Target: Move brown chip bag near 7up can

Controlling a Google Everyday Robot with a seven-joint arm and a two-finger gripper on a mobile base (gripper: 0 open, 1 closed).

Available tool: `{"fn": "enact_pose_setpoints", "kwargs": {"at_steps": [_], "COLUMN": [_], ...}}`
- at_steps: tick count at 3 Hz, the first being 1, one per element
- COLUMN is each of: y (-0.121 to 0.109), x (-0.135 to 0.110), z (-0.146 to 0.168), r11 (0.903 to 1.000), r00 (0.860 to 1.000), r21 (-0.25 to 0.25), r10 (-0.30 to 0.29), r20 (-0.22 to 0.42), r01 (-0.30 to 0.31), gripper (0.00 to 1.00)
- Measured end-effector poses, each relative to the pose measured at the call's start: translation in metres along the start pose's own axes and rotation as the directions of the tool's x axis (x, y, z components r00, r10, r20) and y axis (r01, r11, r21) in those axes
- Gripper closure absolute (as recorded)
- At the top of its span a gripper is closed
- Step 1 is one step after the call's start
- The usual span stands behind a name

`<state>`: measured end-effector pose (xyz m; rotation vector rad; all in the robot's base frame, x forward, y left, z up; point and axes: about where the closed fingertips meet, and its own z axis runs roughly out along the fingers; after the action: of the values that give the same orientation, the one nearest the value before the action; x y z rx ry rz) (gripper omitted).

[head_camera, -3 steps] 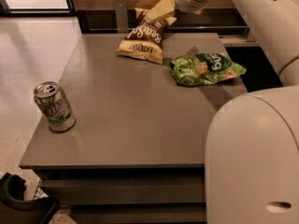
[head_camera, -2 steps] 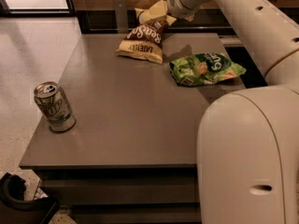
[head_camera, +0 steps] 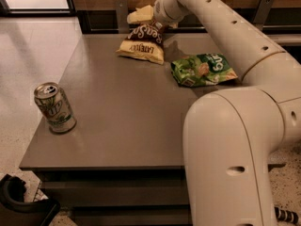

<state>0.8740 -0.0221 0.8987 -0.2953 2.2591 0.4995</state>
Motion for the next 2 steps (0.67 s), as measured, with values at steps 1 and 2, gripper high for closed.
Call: {"fn": "enact_pose_setpoints", "kwargs": {"at_steps": [1, 2], "y": [0.002, 0.009], "x": [0.005, 0.02], "z": [0.018, 0.044], "r11": [0.9996, 0.9992], "r00": [1.0, 0.999], "r21": [0.012, 0.024], "r10": [0.024, 0.034], "r20": [0.0, -0.043], "r01": [-0.024, -0.033], "gripper": [0.0, 0.03]}}
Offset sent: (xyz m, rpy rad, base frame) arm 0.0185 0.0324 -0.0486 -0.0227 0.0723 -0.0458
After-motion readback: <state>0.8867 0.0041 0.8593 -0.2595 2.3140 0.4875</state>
